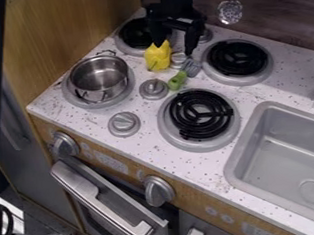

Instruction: Picked up the yellow pepper

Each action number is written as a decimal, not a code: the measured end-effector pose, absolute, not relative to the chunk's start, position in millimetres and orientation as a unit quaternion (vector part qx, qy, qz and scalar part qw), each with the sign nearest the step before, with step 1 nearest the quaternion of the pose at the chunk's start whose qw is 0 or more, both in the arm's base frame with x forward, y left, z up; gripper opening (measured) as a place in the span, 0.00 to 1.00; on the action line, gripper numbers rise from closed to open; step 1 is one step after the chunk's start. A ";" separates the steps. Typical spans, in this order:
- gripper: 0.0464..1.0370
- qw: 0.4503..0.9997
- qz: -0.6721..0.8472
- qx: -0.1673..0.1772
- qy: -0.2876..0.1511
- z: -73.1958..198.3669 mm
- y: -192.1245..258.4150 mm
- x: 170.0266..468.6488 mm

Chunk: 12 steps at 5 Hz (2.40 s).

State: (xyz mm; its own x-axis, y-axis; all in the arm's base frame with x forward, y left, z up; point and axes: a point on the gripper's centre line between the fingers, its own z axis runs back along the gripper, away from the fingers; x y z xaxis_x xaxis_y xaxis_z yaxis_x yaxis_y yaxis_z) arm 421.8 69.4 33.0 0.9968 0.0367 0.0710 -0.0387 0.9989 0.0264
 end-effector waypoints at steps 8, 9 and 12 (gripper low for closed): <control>0.96 0.992 0.126 -0.019 0.000 -22.1 130.8 456.2; 0.96 0.992 0.121 -0.025 0.001 -23.1 123.8 457.1; 0.77 0.995 0.100 -0.007 -0.001 -26.3 124.0 456.7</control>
State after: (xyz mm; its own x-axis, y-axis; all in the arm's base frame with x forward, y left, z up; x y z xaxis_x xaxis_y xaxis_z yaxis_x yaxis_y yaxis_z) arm 456.7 124.0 -26.3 0.9799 0.1997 0.0010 -0.1997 0.9798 -0.0146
